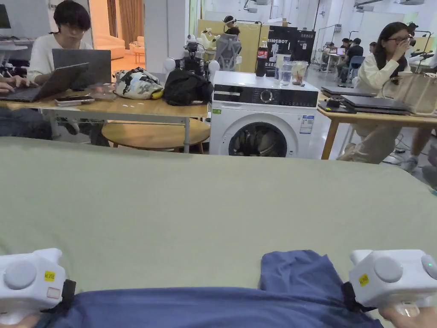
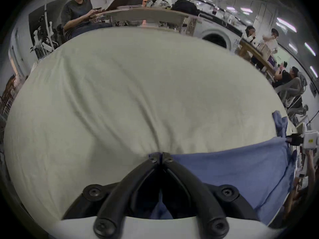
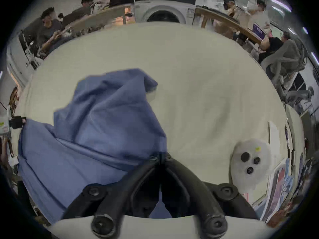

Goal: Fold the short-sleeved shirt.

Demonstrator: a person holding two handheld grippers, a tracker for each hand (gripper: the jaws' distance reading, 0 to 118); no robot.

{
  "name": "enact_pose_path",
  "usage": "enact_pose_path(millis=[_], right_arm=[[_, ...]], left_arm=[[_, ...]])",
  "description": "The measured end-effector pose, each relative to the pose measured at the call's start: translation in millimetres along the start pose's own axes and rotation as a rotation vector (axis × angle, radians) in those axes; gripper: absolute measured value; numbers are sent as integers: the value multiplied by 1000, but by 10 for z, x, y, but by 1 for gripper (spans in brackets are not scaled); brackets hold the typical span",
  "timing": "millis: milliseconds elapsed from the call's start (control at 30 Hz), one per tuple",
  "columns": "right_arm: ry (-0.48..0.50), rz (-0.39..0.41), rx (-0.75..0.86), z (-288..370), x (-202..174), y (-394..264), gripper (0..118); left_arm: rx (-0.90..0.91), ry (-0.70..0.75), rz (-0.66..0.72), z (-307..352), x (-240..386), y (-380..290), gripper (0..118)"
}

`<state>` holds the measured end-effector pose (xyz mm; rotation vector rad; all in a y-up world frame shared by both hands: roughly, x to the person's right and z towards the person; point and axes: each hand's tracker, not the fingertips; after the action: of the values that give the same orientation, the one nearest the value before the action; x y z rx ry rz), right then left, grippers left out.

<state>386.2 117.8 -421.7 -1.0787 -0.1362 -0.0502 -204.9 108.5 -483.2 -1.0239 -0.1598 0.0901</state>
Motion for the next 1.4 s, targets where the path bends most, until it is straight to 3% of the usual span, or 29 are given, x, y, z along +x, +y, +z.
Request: enact_pose_path(millis=[67, 100, 267, 433, 600, 767, 800, 833, 867, 900, 1067, 1267, 1300, 1333, 1367, 1400], right_arm=[[34, -60, 92, 260, 75, -77, 0], [72, -50, 116, 390, 108, -116, 0], [138, -38, 295, 1275, 248, -579, 0], [150, -34, 363, 1908, 258, -1430, 0], [134, -31, 288, 1817, 202, -2301, 0], [135, -68, 235, 1536, 144, -2739, 0], [134, -69, 233, 1497, 131, -2744, 1], [118, -56, 242, 1487, 93, -2768, 16], [88, -40, 276, 1503, 73, -2780, 35], [57, -35, 306, 1538, 49, -2789, 49], [63, -36, 509, 1857, -9, -2548, 52], [143, -24, 670, 2131, -592, -2066, 48], [139, -32, 699, 2118, -699, -2031, 39], [125, -18, 705, 2071, -827, -2006, 13], [119, -10, 708, 2031, -911, -1977, 0], [116, -2, 713, 1984, -988, -1957, 0]], left_arm=[[213, -17, -63, 329, 26, -164, 0], [245, -33, -83, 467, 41, -231, 0], [321, -225, -79, 1333, -137, -571, 0], [309, -241, -82, 1821, -348, -1182, 0], [244, -270, -86, 1791, -455, -1767, 0], [208, -219, -37, 1561, -567, -2041, 1], [213, -208, -15, 1532, -561, -2060, 15], [251, -164, -23, 1543, -504, -2097, 44], [282, -140, -47, 1558, -470, -2104, 63], [316, -140, -72, 1597, -422, -2102, 70], [479, -178, -175, 2023, 78, -1868, 70], [725, -113, -297, 2190, 725, -1497, 70], [733, -124, -293, 2182, 795, -1475, 64], [725, -176, -267, 2164, 851, -1454, 40], [706, -231, -243, 2134, 874, -1451, 10], [673, -277, -235, 2097, 902, -1440, 10]])
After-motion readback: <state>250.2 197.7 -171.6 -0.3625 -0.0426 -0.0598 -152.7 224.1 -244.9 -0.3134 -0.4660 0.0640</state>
